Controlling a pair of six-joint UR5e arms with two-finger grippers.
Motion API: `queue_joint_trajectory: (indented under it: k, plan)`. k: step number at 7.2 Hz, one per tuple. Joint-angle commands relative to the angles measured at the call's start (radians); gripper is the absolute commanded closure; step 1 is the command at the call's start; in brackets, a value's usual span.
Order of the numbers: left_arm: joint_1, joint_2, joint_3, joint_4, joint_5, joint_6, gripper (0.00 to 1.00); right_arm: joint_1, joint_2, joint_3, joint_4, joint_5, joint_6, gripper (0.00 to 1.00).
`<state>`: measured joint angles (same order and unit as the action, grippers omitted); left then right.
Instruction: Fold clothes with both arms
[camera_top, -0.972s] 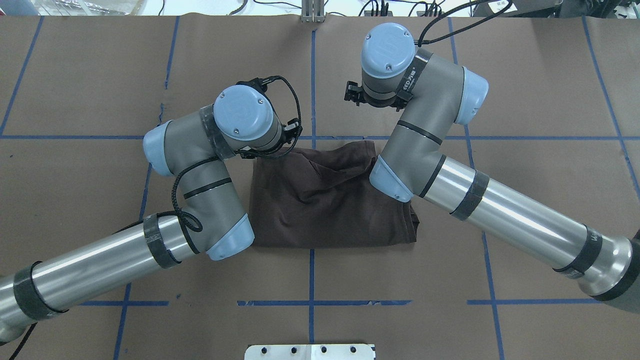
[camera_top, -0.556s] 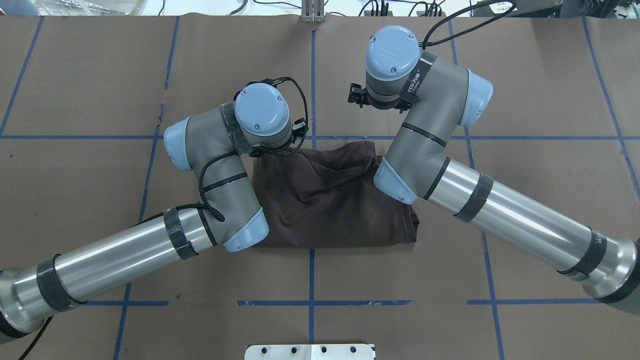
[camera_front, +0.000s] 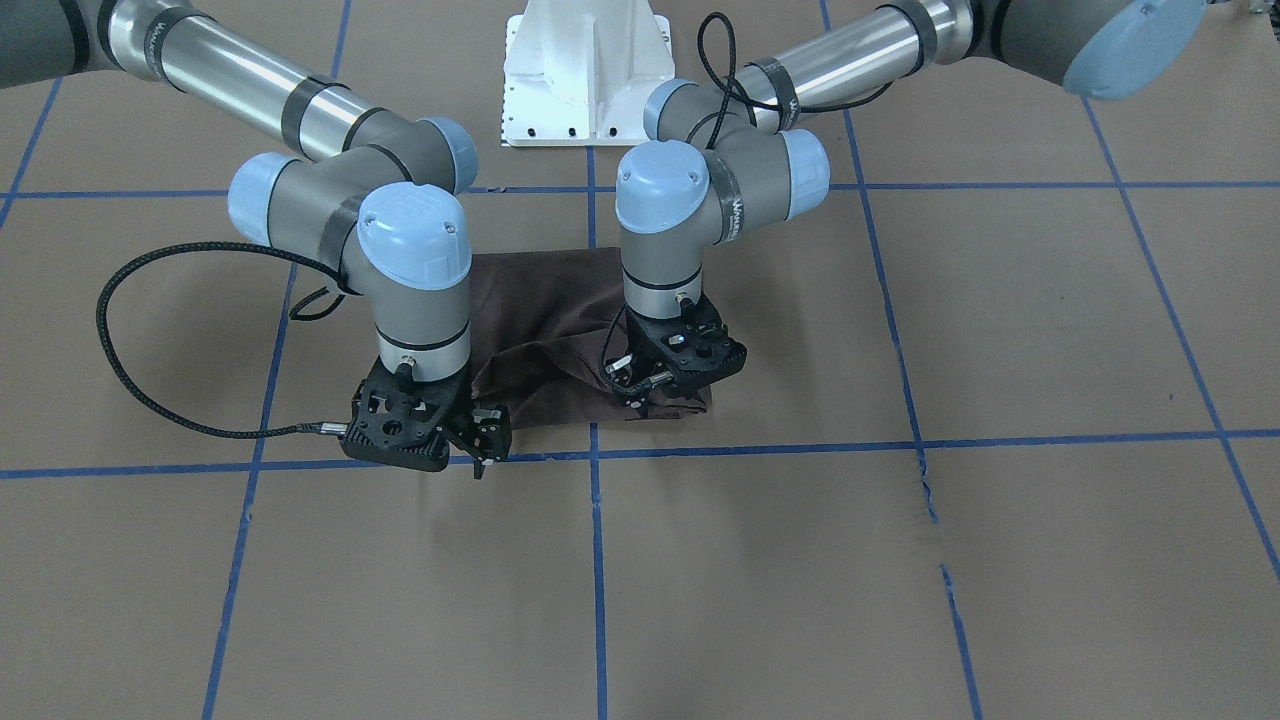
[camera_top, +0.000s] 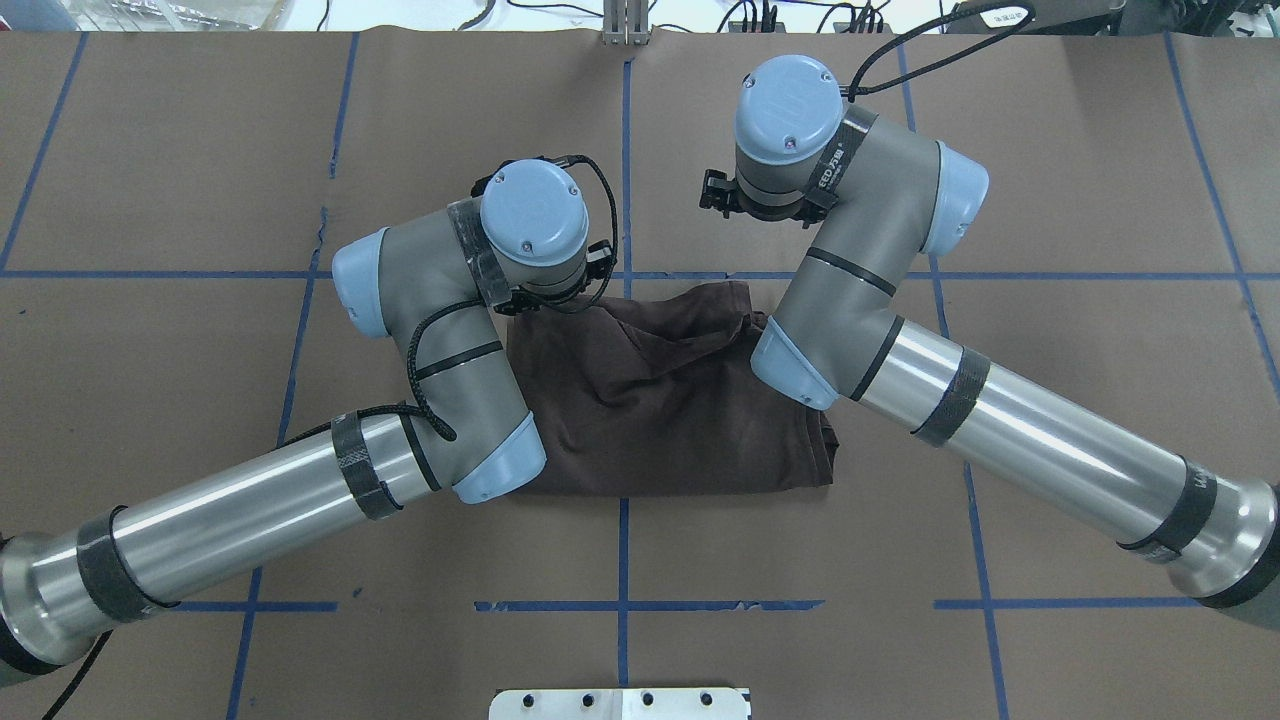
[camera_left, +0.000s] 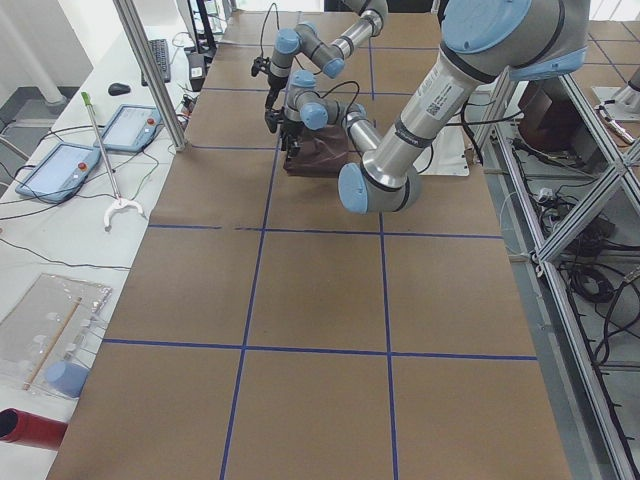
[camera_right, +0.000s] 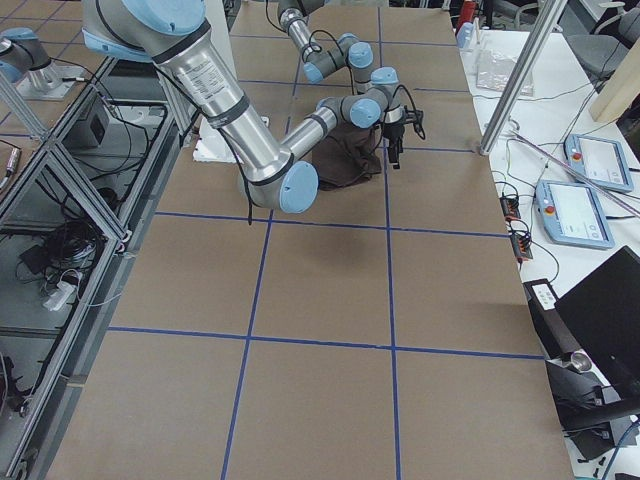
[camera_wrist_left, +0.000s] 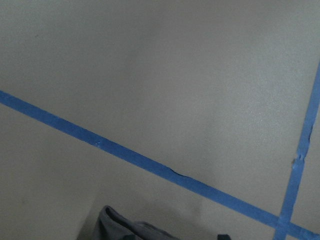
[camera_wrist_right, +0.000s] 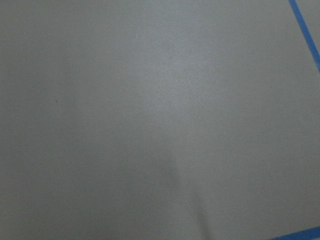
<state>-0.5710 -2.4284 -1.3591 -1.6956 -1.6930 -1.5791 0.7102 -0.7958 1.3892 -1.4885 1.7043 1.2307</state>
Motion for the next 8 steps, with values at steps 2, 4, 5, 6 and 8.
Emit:
queue_joint_trajectory:
  k: [2, 4, 5, 6, 8]
  plan:
    - [0.005, 0.006, -0.002, 0.014, -0.001, 0.004, 0.37, 0.0, -0.002, 0.002, 0.001, 0.0, 0.0, 0.0]
    - [0.014, 0.008, 0.003, 0.014, 0.001, 0.004, 0.39, 0.0, -0.005, 0.002, 0.001, 0.0, 0.0, 0.0]
    - [0.02, 0.008, 0.003, 0.014, 0.001, 0.004, 0.4, 0.0, -0.008, 0.002, 0.002, 0.0, 0.001, 0.0]
    - [0.022, 0.009, 0.003, 0.014, 0.003, 0.004, 0.43, 0.0, -0.01, 0.002, 0.002, 0.0, 0.0, 0.0]
    - [0.023, 0.011, -0.003, 0.013, 0.009, 0.002, 1.0, 0.0, -0.01, 0.004, 0.002, 0.0, 0.0, 0.0]
